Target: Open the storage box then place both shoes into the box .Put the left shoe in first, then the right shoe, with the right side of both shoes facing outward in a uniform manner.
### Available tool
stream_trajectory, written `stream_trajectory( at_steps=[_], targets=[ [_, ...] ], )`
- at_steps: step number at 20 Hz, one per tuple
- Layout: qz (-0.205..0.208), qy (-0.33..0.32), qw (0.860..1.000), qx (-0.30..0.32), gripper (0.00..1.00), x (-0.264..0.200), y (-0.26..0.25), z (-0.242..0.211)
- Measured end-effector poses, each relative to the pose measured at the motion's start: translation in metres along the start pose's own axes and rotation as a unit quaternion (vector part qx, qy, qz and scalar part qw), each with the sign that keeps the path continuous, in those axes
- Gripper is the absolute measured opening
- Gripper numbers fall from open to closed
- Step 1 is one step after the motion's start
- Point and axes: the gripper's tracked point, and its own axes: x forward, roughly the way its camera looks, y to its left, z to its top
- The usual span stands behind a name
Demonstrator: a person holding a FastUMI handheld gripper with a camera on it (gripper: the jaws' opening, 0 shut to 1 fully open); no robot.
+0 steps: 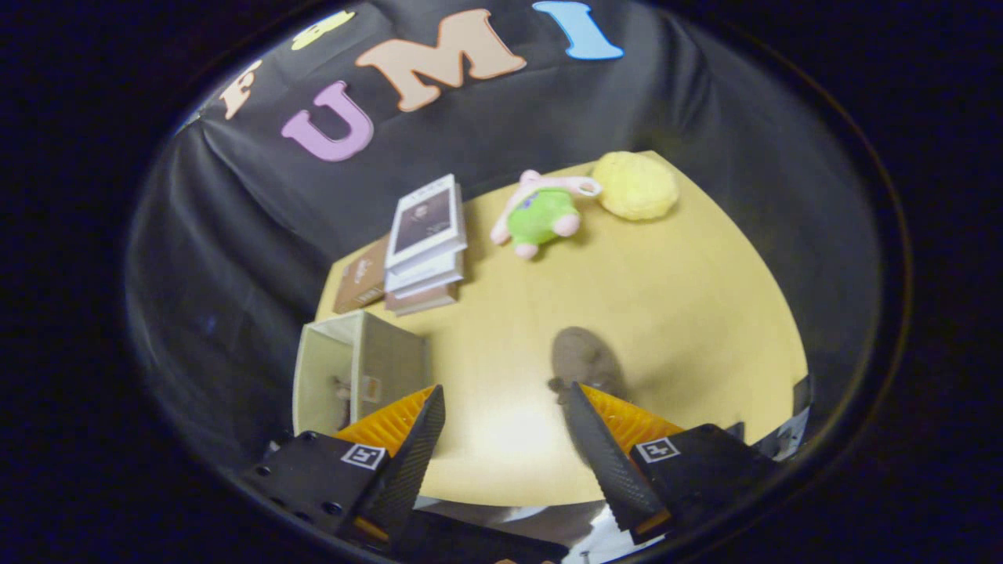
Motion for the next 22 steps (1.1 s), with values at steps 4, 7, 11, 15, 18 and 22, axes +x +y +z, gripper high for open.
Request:
stream_trajectory(
  at_steps=[4,7,11,15,18,22],
  targets=[
    [-0.014,0.060,0.998,-0.028,0.99,0.030,-0.044,-0.039],
    [-0.022,0.087,0.995,-0.030,0.85,0.053,-0.062,-0.059],
    [-0.055,0.129,0.988,-0.063,0.68,0.079,-0.085,-0.082],
    [-0.091,0.158,0.980,-0.079,0.50,0.094,-0.108,-0.097],
    [-0.088,0.171,0.979,-0.067,0.38,0.102,-0.106,-0.103],
    [-0.104,0.173,0.978,-0.049,0.06,0.099,-0.116,-0.106]
  ],
)
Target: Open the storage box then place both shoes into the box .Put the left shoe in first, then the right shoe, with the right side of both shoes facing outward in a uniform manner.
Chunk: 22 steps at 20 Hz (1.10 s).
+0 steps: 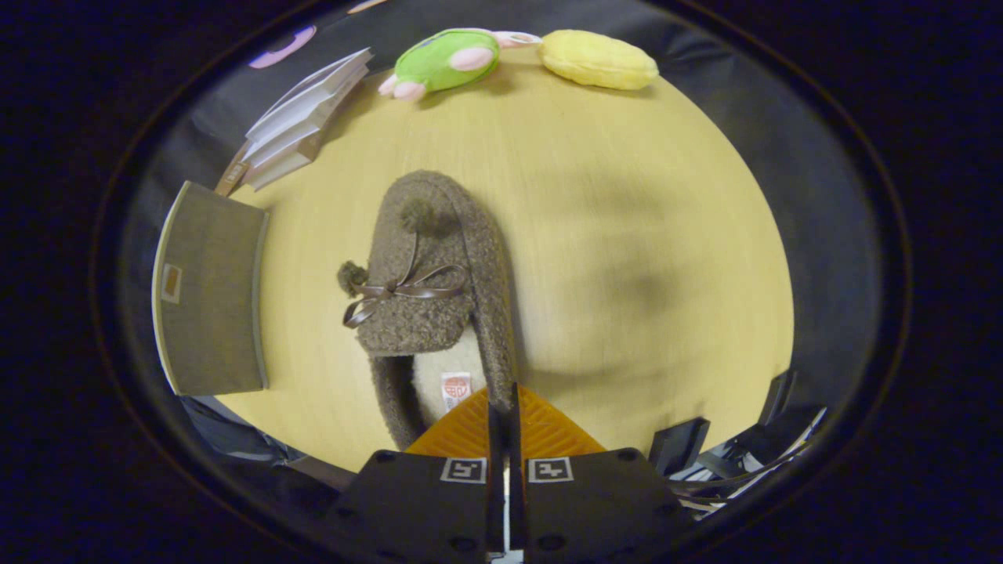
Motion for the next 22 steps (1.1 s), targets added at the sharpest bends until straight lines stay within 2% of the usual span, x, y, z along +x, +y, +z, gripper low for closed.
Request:
stream_trajectory(
  at_steps=[2,4,7,9,12,18,22],
  targets=[
    [0.012,-0.002,1.000,0.026,0.03,-0.004,0.005,-0.002],
    [0.054,-0.004,0.995,0.084,0.03,-0.010,0.017,-0.002],
    [0.144,0.003,0.975,0.172,0.03,-0.023,0.044,0.003],
    [0.186,-0.005,0.963,0.194,0.03,-0.035,0.058,0.007],
    [0.231,-0.019,0.951,0.205,0.03,-0.061,0.078,0.011],
    [0.294,-0.043,0.942,0.156,0.03,-0.128,0.141,0.018],
    [0.366,-0.043,0.921,0.125,0.03,-0.185,0.212,0.020]
  ],
)
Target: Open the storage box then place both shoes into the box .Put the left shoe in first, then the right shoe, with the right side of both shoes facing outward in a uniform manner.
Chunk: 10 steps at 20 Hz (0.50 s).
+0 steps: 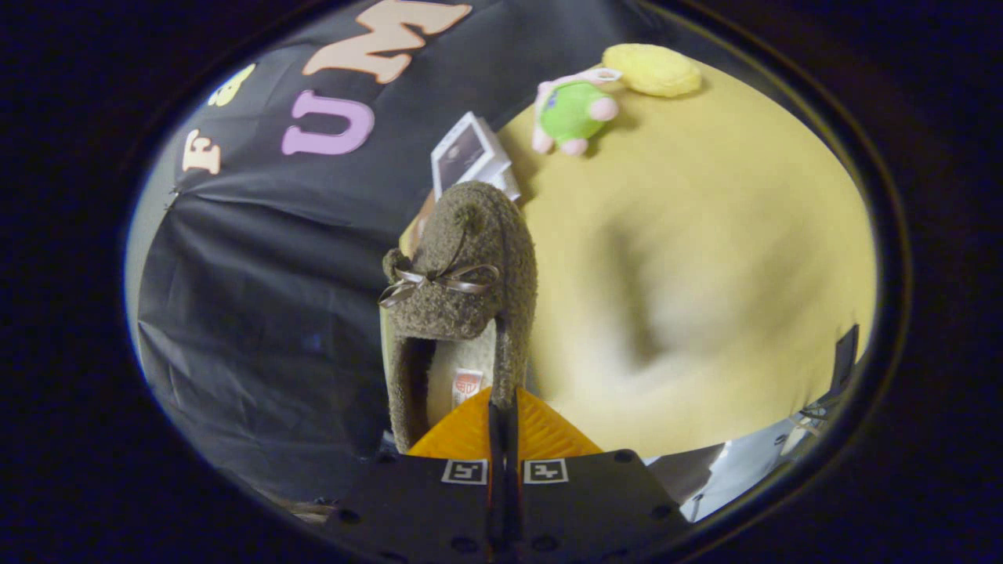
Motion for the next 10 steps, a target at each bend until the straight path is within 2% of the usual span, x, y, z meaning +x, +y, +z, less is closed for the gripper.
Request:
stream_trajectory(
  at_steps=[3,6,10],
  targets=[
    [0.036,0.019,0.999,-0.022,0.03,0.019,0.050,-0.012],
    [0.053,0.046,0.997,-0.040,0.03,0.041,0.086,-0.029],
    [0.031,0.071,0.995,-0.064,0.03,0.081,0.099,-0.050]
  ],
)
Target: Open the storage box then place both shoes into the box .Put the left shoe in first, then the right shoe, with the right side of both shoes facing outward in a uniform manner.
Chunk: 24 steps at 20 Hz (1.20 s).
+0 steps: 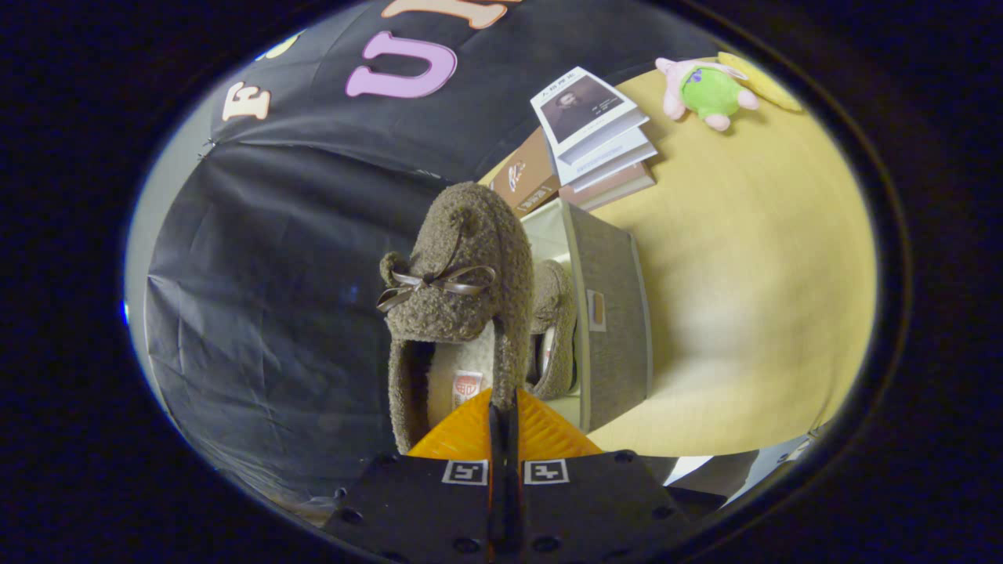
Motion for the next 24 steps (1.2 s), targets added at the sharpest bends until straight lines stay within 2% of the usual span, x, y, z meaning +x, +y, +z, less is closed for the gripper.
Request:
stream_trajectory(
  at_steps=[6,10,16,21,24],
  targets=[
    [-0.081,-0.005,0.996,-0.033,0.03,0.052,-0.021,0.003],
    [-0.157,-0.025,0.986,-0.058,0.03,0.073,-0.044,0.003],
    [-0.227,-0.057,0.966,-0.112,0.03,0.090,-0.049,0.005],
    [-0.245,-0.054,0.960,-0.124,0.04,0.098,-0.052,0.002],
    [-0.236,-0.053,0.963,-0.122,0.10,0.098,-0.048,0.001]
  ],
)
